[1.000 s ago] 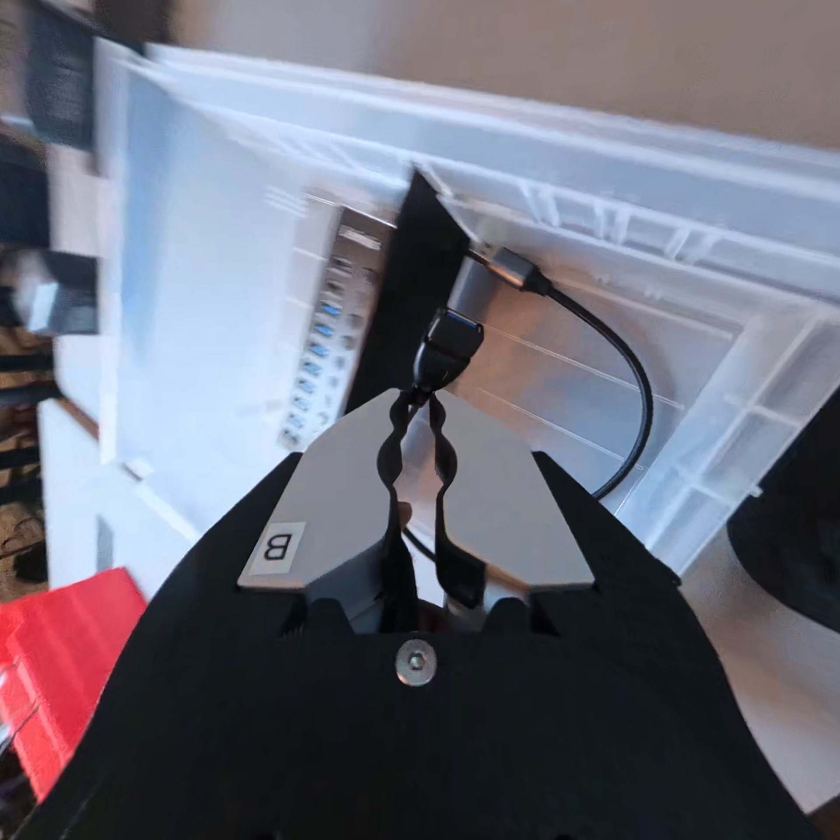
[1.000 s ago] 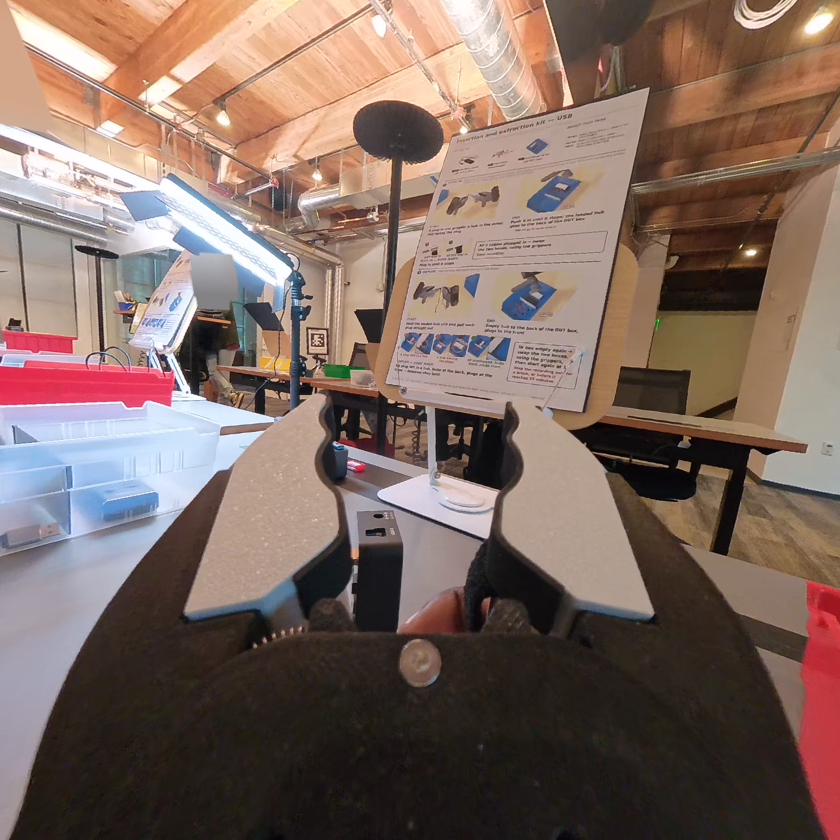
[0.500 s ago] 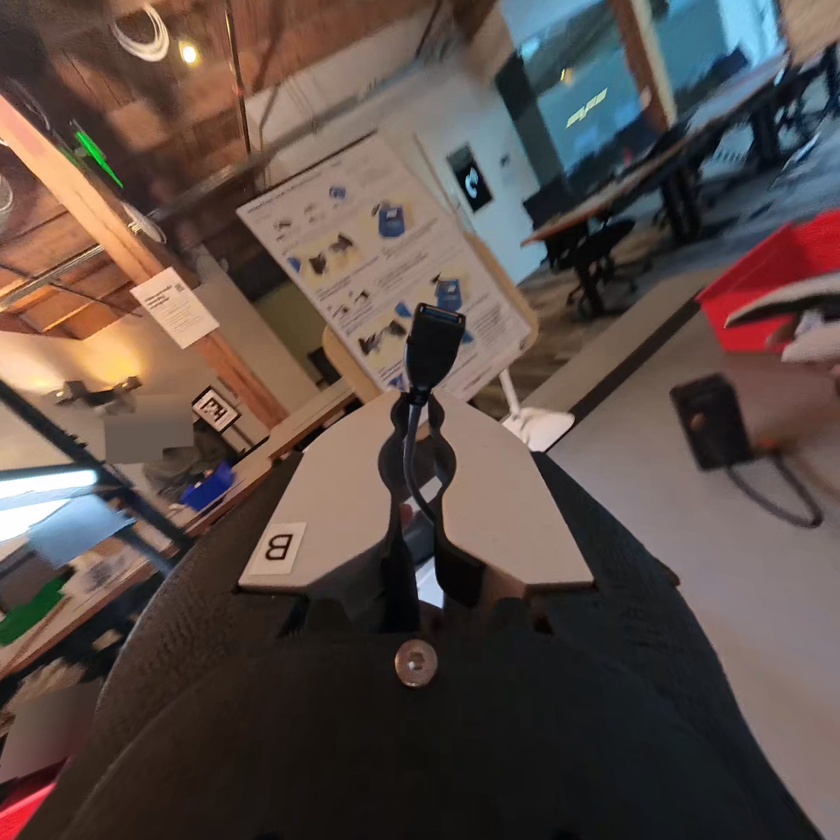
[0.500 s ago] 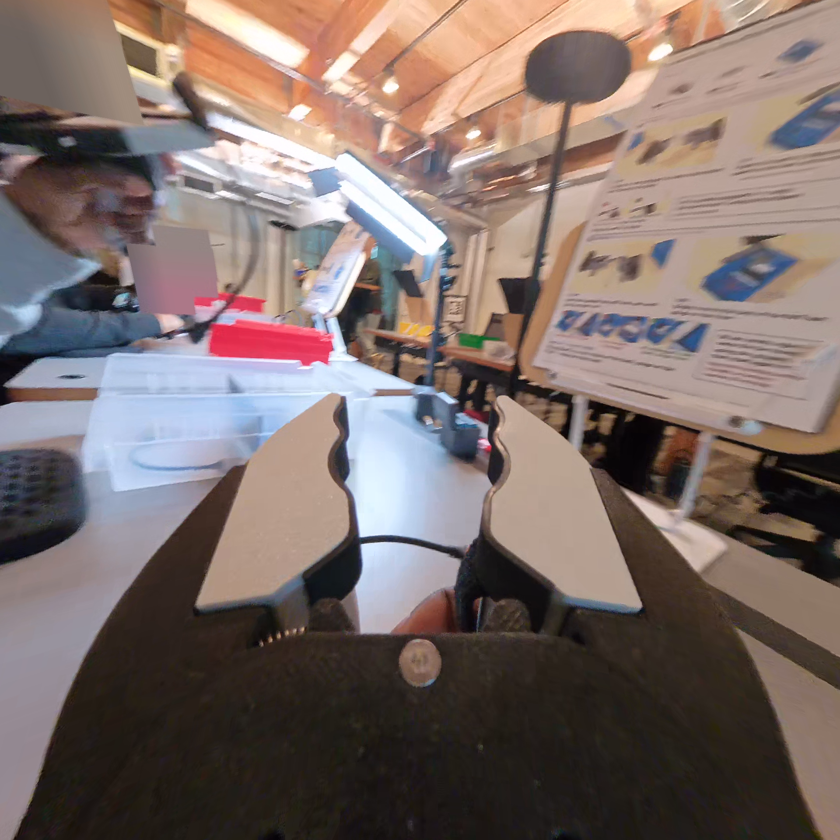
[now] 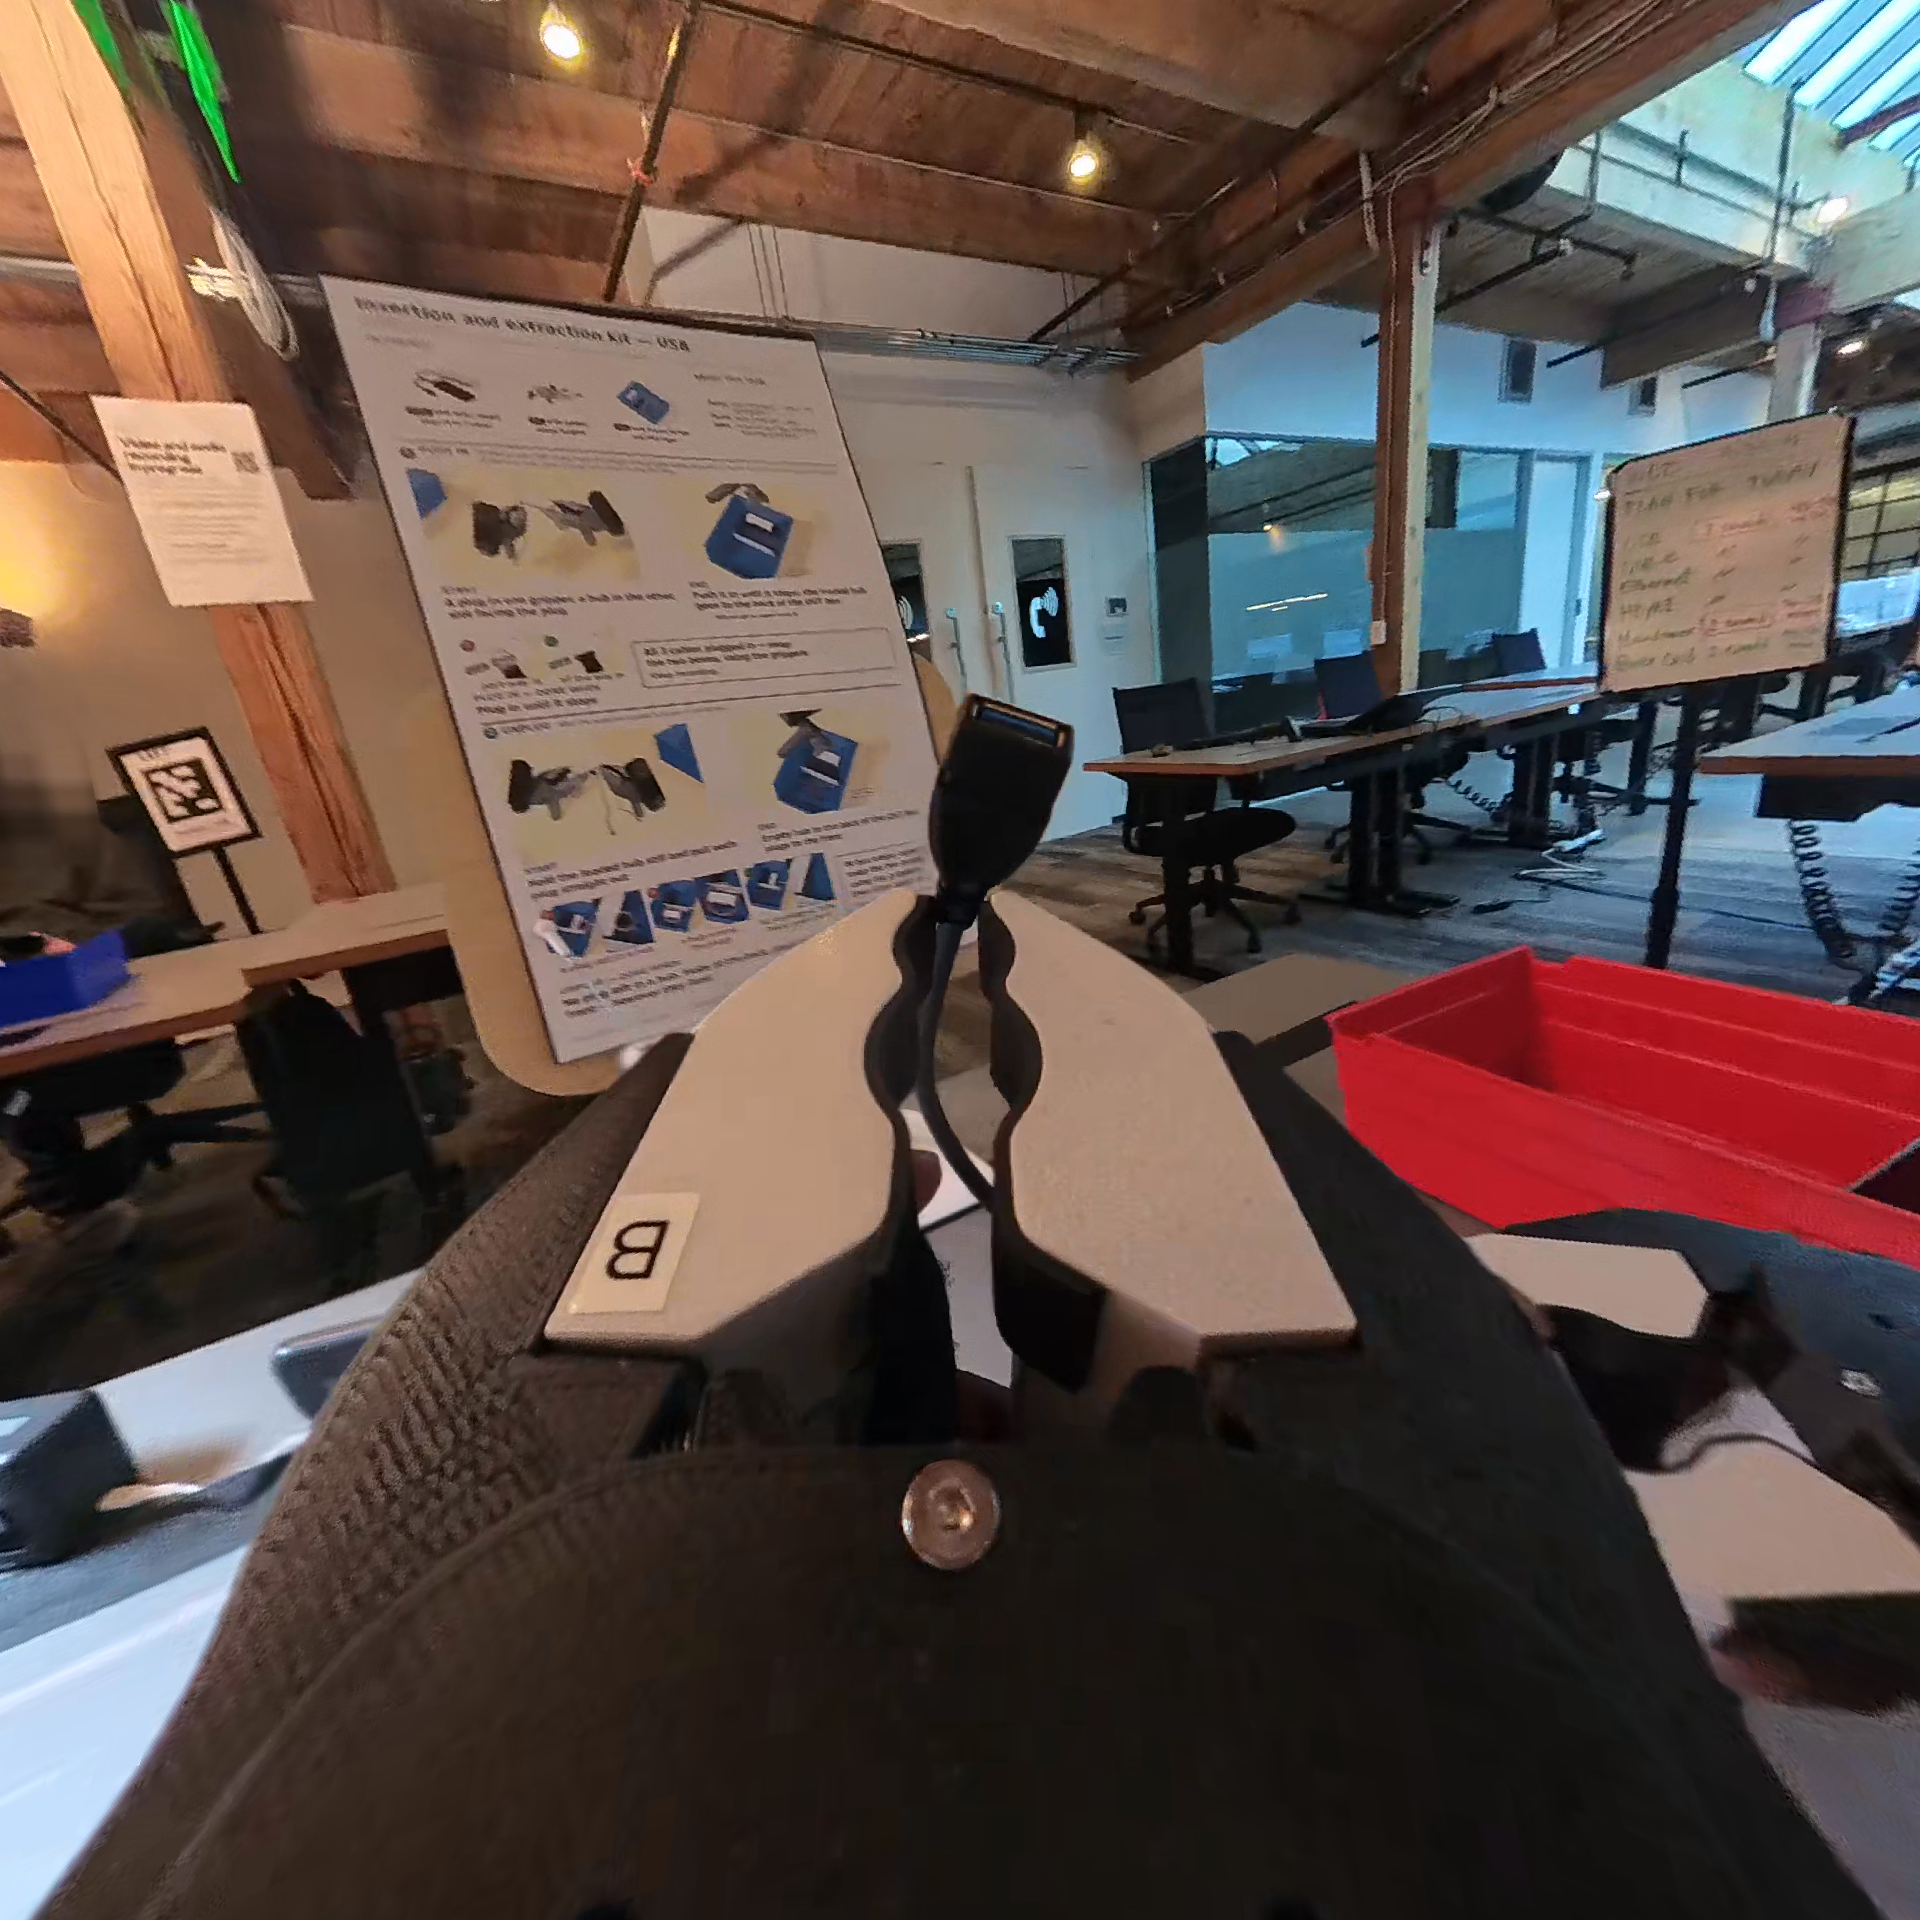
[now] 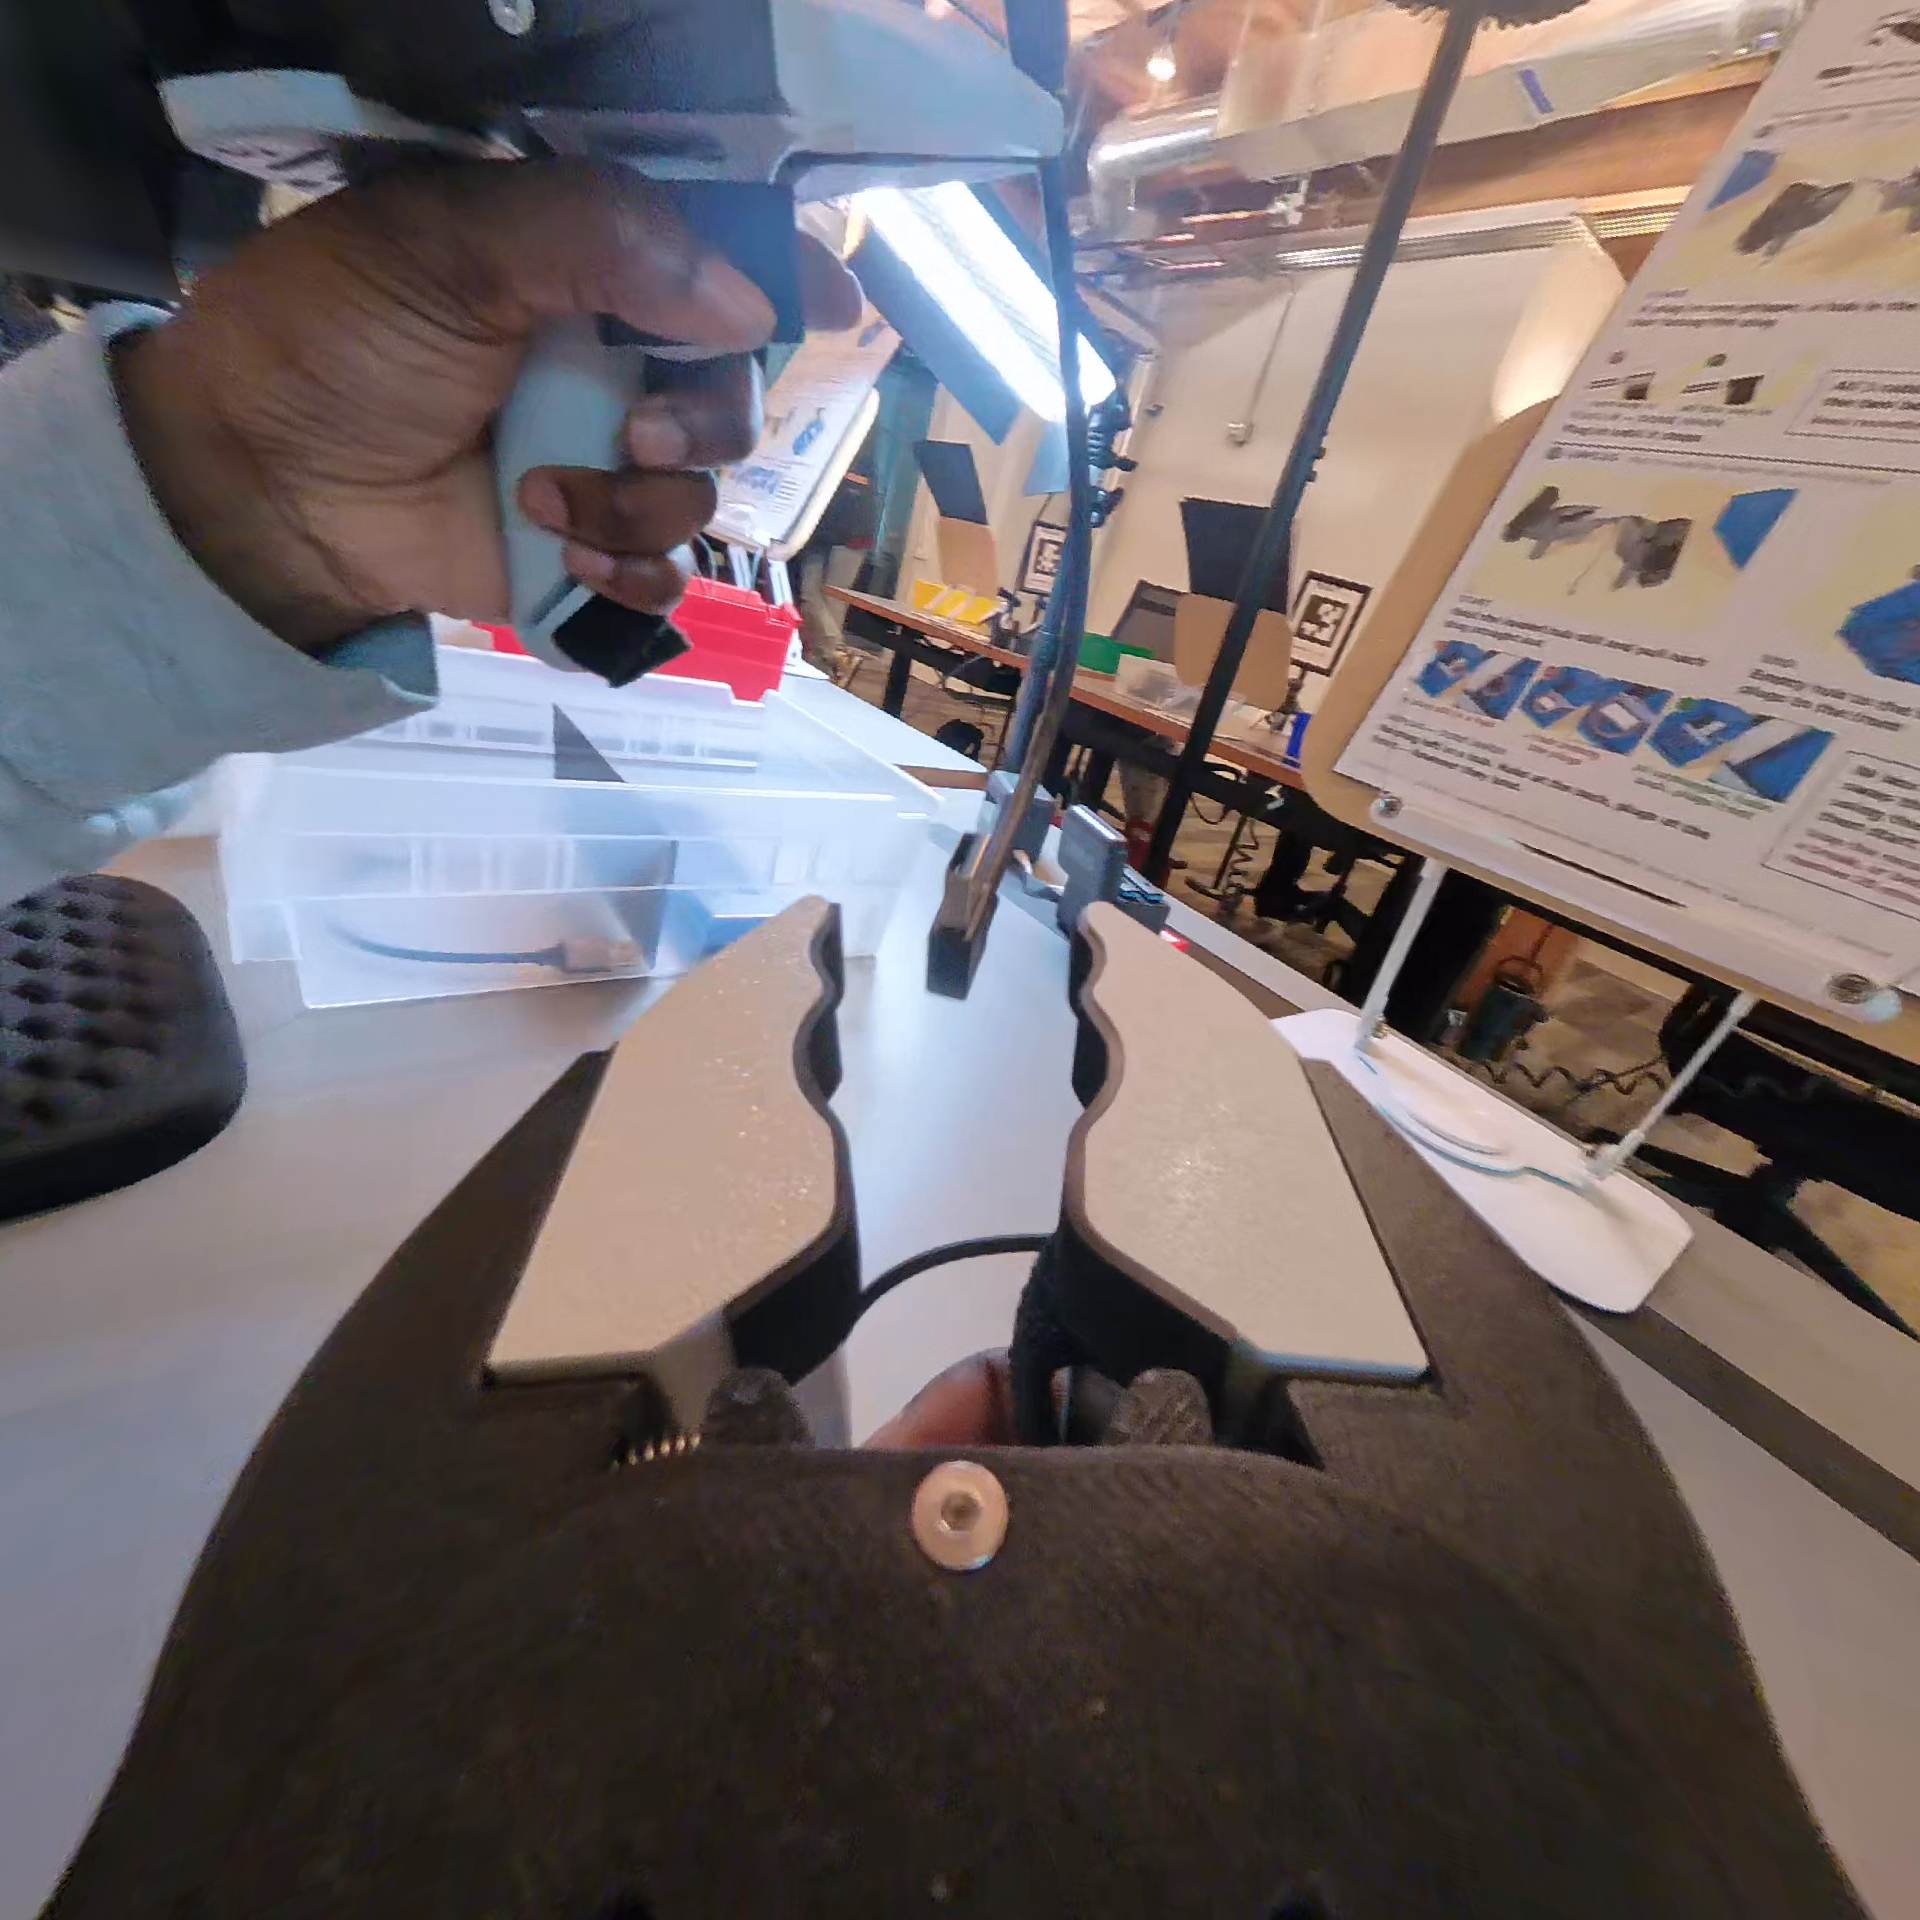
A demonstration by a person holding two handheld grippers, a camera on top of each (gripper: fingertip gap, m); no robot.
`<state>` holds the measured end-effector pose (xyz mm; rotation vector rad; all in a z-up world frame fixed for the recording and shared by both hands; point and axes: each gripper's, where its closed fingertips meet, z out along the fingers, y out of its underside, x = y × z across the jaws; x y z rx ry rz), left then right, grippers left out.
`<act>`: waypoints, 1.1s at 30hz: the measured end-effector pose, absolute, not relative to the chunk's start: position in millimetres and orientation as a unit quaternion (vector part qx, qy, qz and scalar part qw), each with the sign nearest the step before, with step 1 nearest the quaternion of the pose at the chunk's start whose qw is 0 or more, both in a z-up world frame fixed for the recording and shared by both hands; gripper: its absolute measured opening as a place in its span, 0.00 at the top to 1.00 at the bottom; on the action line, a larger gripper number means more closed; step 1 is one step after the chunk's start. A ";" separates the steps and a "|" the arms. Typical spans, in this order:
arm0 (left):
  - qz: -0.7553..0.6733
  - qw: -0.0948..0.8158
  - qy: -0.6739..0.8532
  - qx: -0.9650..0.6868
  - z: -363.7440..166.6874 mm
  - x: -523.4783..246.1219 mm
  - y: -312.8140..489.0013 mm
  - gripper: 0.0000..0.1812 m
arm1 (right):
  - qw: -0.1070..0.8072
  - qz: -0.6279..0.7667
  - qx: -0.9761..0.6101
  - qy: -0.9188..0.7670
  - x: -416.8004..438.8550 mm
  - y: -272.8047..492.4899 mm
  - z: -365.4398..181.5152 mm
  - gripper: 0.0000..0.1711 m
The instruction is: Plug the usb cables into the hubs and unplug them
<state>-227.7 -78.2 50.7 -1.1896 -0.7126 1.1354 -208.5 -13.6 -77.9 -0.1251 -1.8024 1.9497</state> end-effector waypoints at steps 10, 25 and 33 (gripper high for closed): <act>0.455 0.670 -0.301 -0.504 47.9 -223.9 -75.4 0.93 | 0.085 0.758 -0.117 -0.637 -213.7 -6.7 -72.3 0.96; 0.435 0.673 -0.189 -0.568 -50.2 -193.5 1.9 0.71 | -0.230 0.825 -0.203 -0.475 -204.5 7.8 -36.7 0.96; -0.028 0.821 -0.283 -0.496 -51.3 -186.6 4.6 0.86 | -0.176 0.824 -0.153 -0.516 -192.8 3.3 -35.2 0.96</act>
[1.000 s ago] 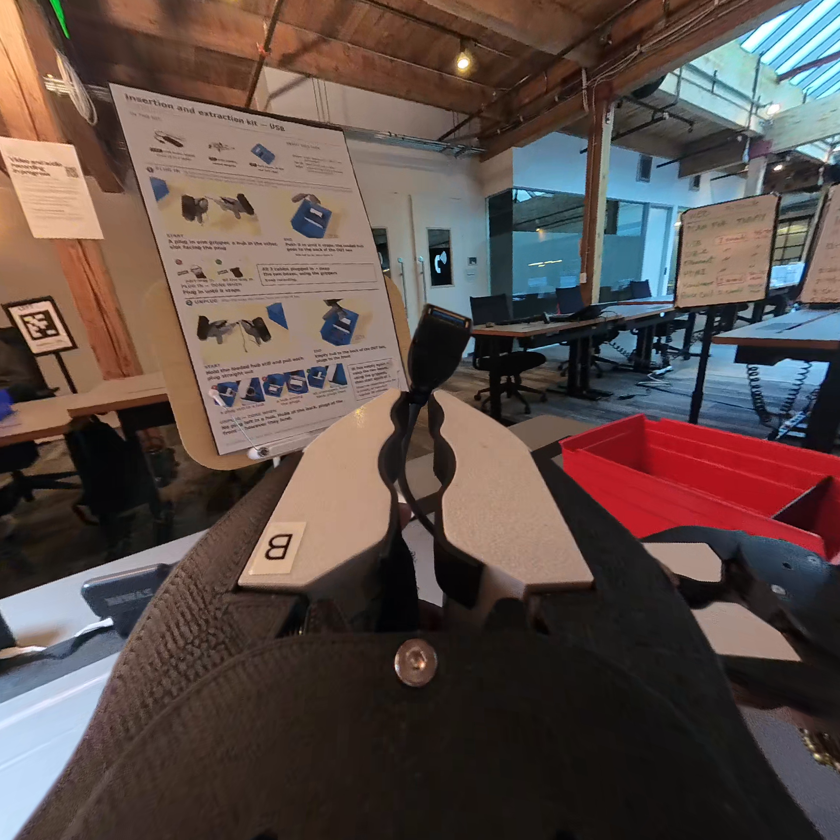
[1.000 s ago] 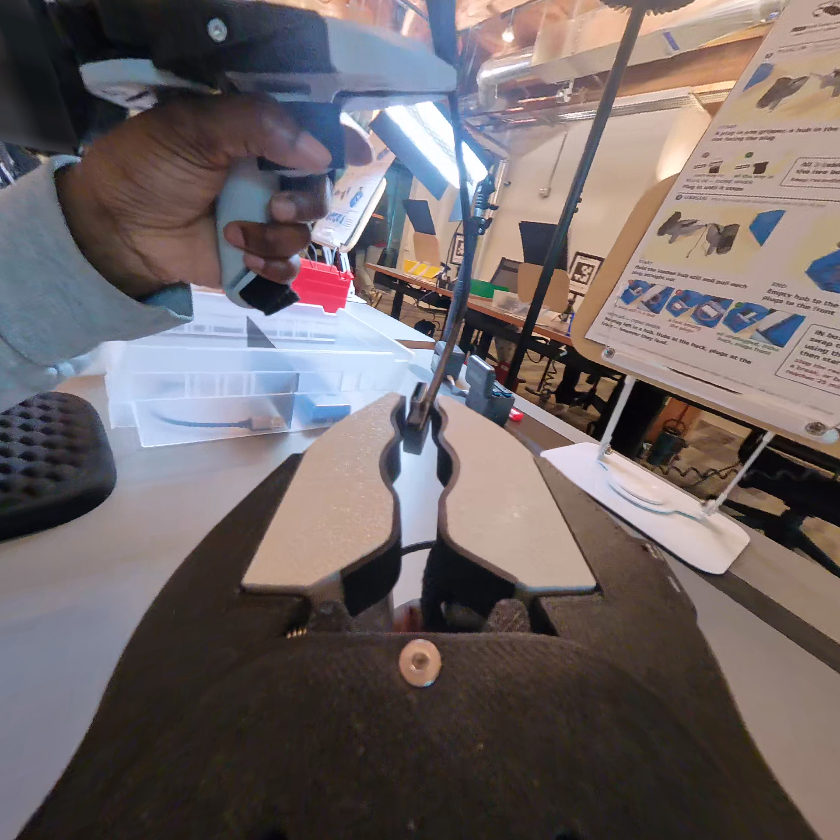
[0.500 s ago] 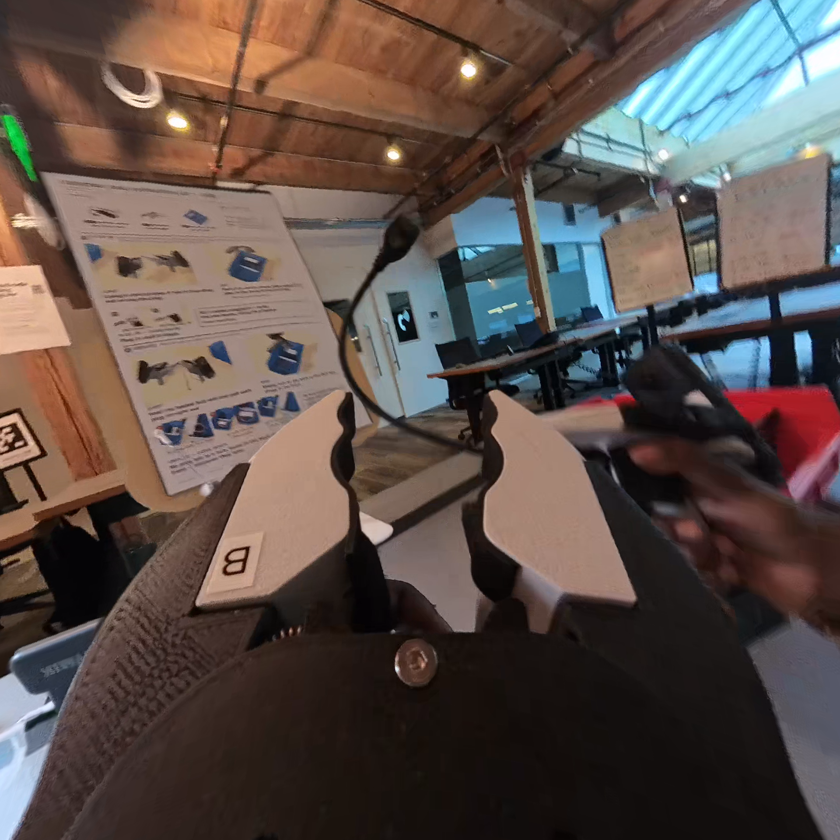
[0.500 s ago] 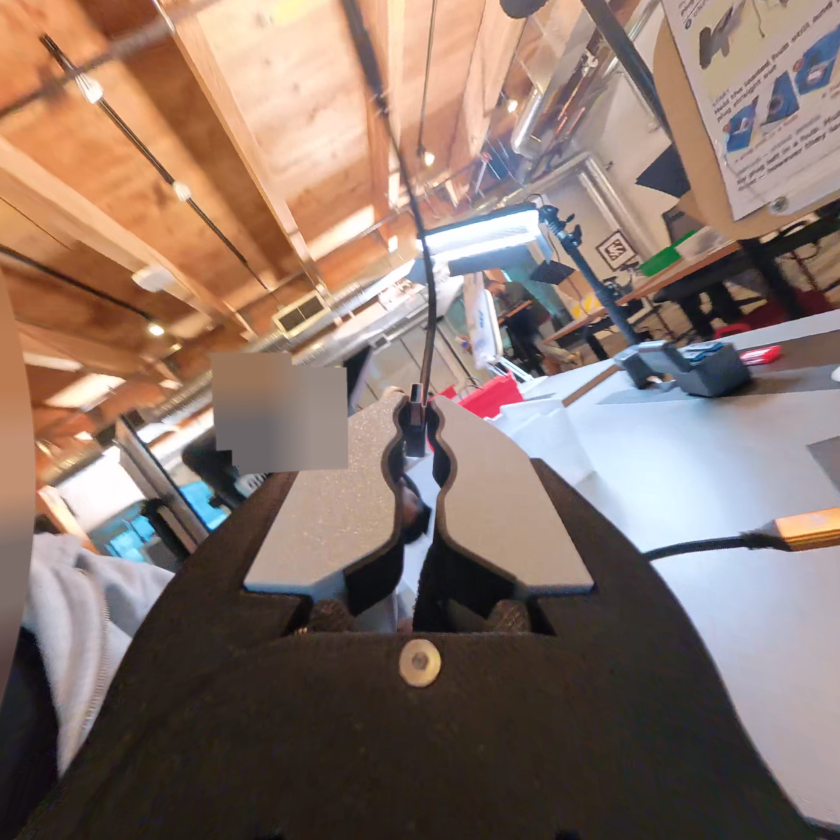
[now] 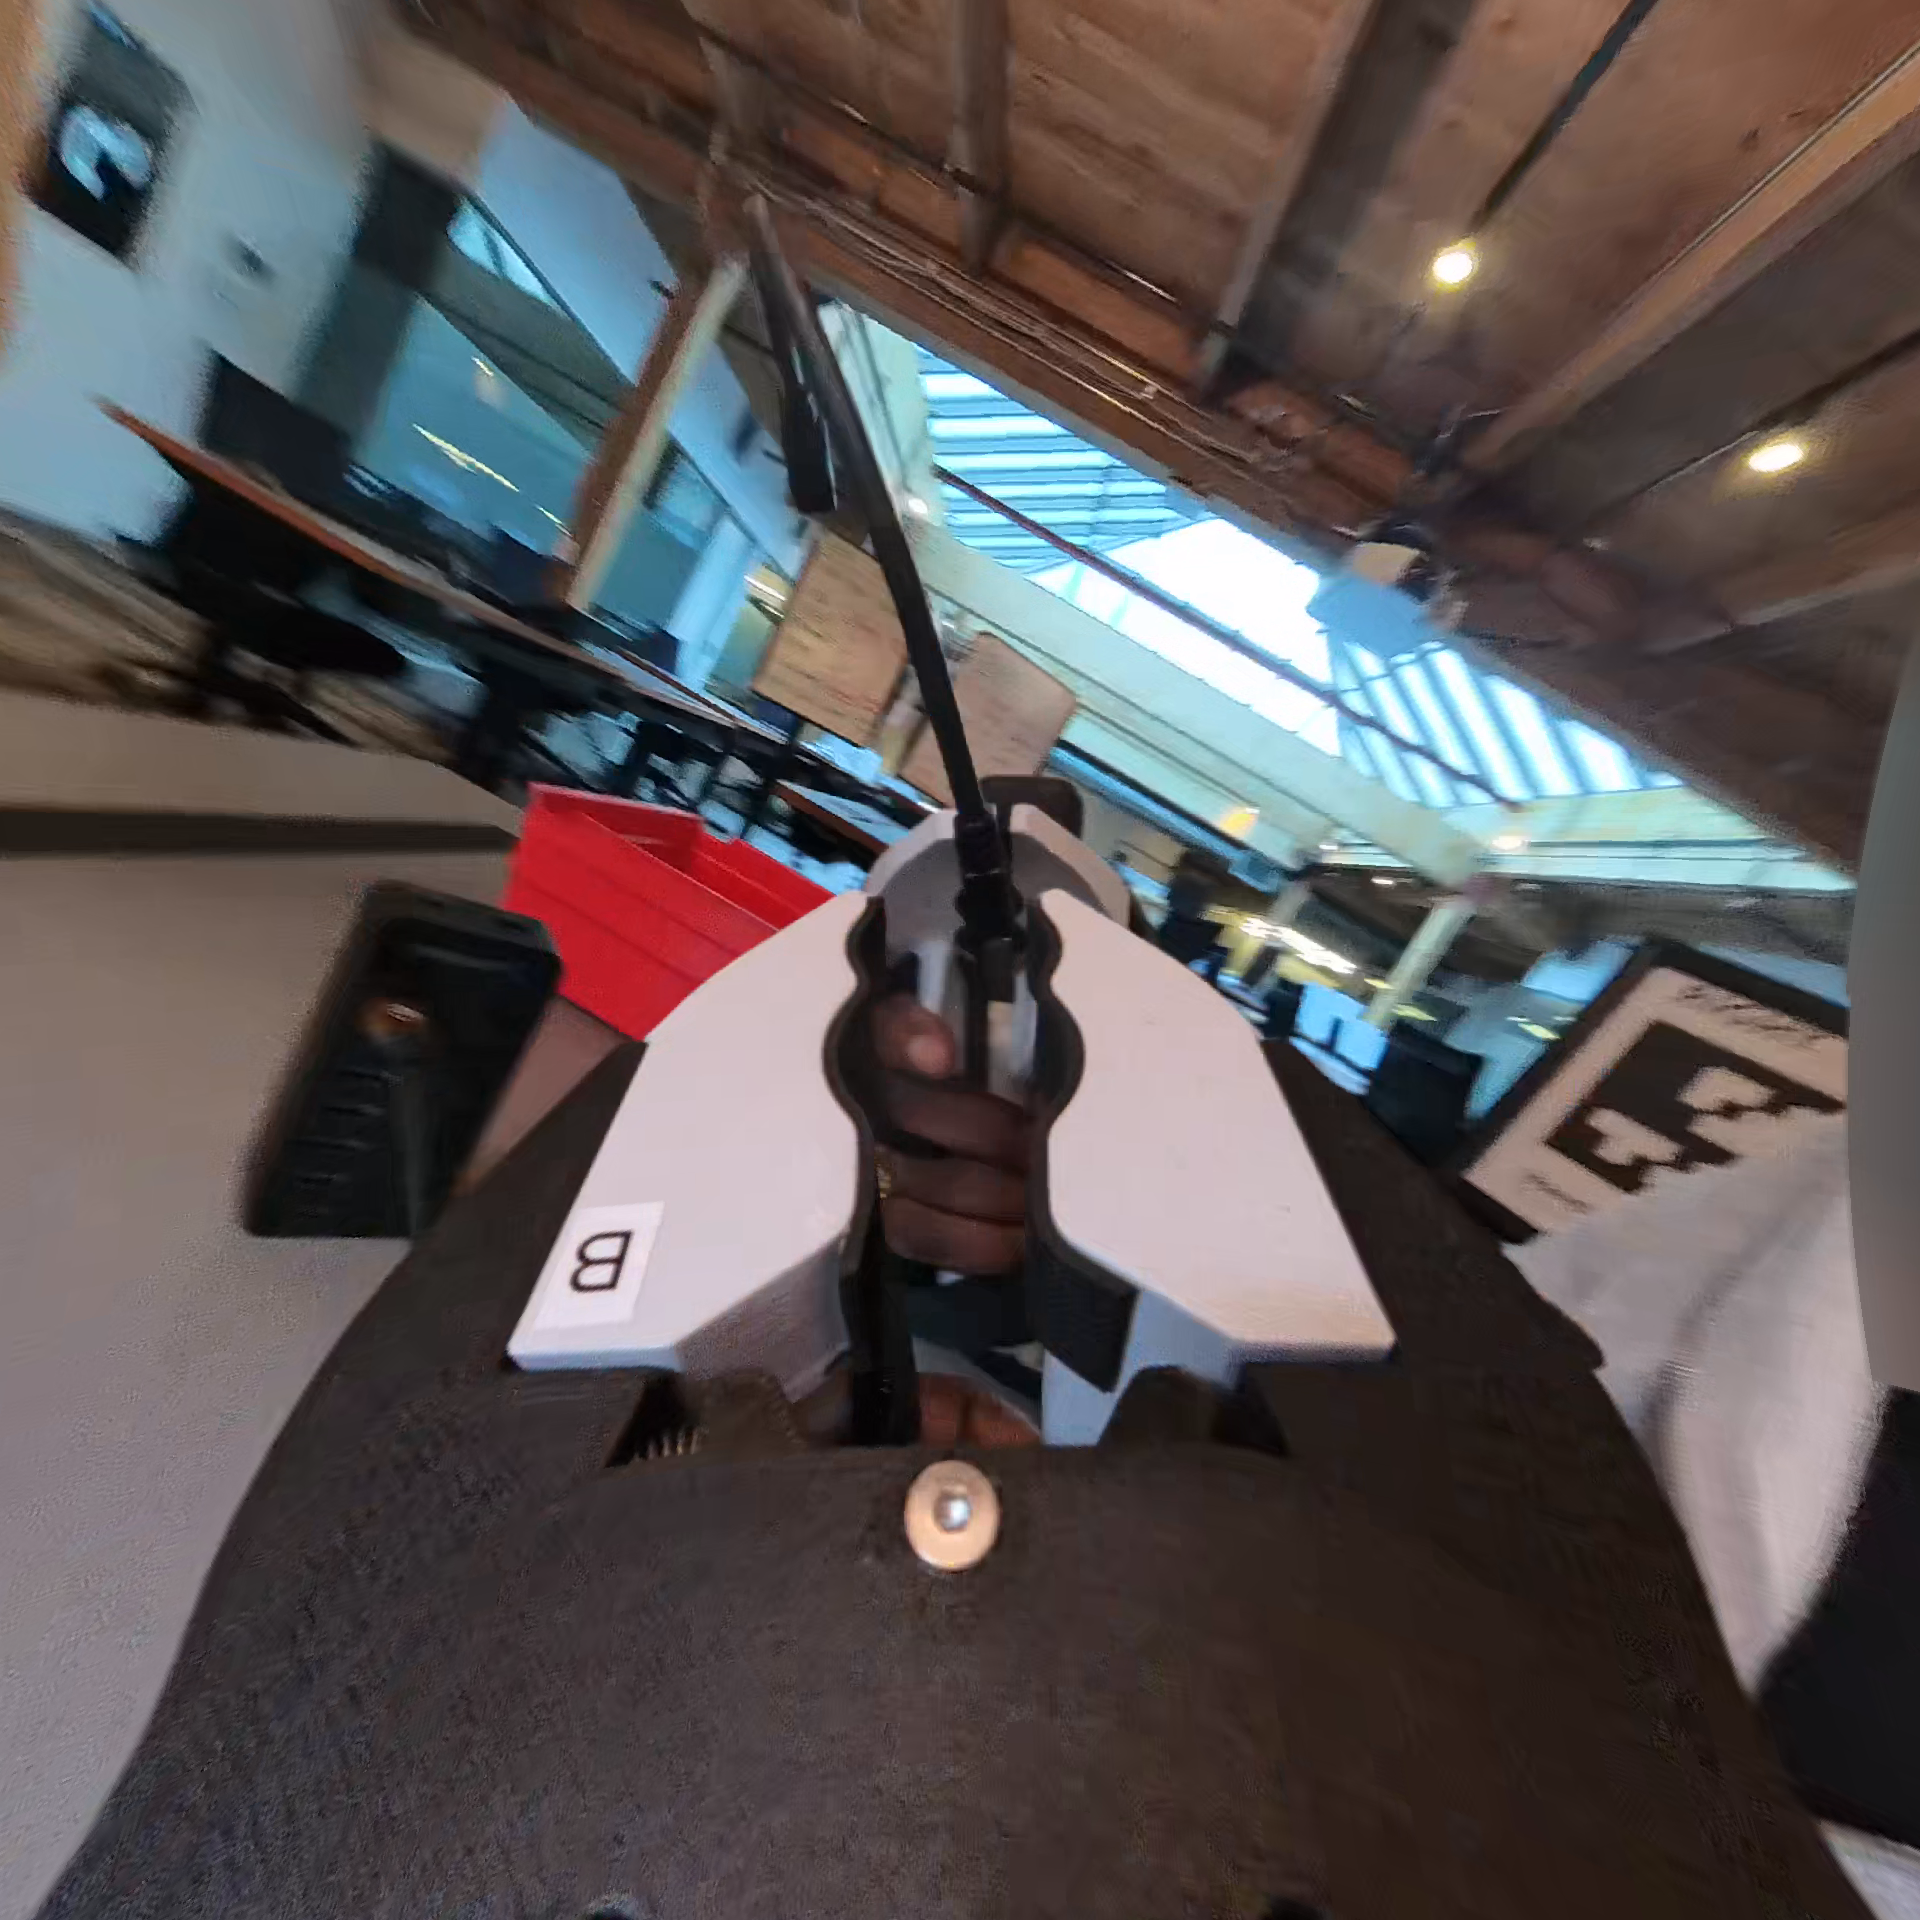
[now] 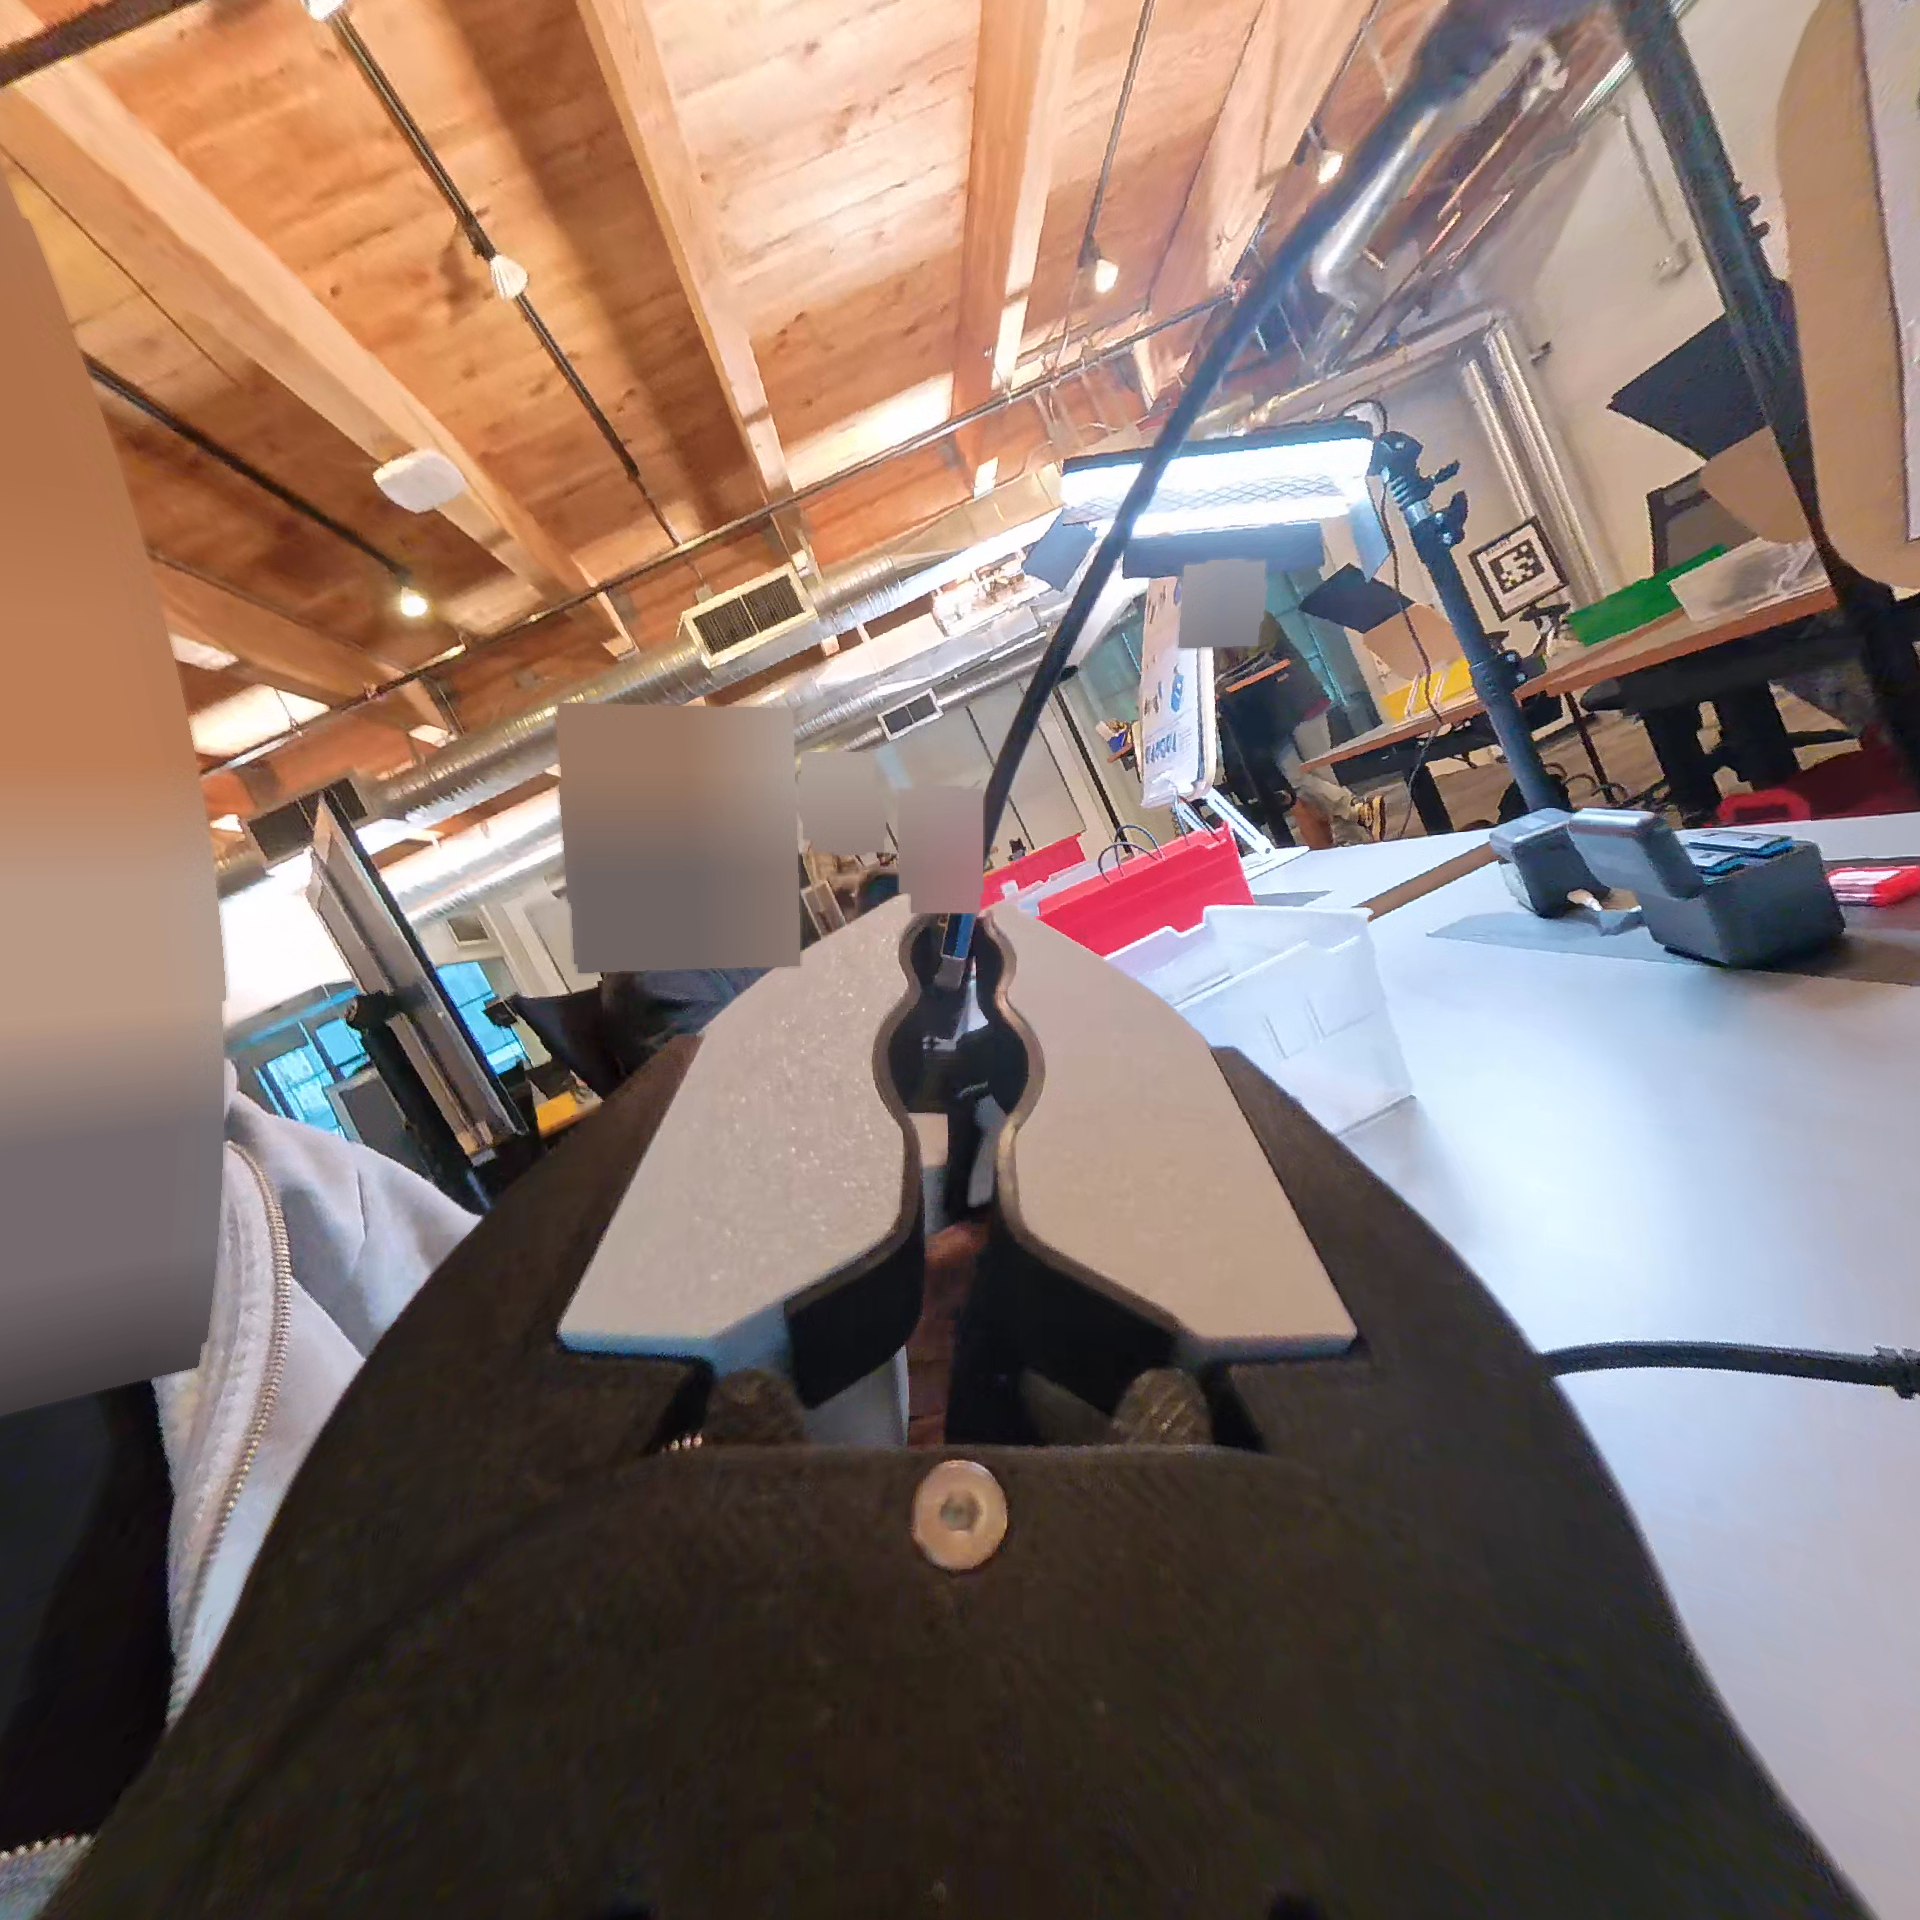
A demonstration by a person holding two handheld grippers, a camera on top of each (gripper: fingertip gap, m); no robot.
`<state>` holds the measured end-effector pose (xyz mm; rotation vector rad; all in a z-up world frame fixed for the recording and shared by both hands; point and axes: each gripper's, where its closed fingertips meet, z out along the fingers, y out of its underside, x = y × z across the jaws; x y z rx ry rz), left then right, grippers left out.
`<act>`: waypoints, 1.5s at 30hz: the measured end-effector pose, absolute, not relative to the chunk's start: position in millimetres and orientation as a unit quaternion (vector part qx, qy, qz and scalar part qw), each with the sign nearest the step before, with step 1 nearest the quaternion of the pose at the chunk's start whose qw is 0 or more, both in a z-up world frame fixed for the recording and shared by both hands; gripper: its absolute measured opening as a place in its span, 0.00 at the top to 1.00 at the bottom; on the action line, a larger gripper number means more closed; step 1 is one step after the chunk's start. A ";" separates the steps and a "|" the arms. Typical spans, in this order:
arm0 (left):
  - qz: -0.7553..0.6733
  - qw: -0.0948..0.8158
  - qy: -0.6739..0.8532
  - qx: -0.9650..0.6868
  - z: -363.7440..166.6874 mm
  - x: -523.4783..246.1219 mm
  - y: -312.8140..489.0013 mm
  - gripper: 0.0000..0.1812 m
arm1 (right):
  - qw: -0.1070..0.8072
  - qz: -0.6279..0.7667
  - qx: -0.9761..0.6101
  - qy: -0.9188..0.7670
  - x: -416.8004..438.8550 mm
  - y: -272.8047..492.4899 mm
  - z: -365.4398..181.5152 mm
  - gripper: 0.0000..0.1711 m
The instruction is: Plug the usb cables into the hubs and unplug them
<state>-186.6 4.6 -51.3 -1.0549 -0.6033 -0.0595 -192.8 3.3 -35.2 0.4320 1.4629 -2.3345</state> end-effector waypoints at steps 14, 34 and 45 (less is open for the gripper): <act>-0.177 0.868 -0.153 -0.438 -30.4 -143.1 1.5 0.95 | -0.054 -0.807 -0.050 0.586 -156.4 1.5 -36.2 0.80; -0.090 0.843 -0.289 -0.444 -59.6 -186.8 -11.4 0.95 | -0.096 -0.804 -0.027 0.587 -185.2 27.4 -36.2 0.92; -0.134 0.831 -0.399 -0.363 -80.8 -214.5 -31.8 0.95 | -0.160 -0.787 0.140 0.579 -256.3 52.5 -52.3 0.91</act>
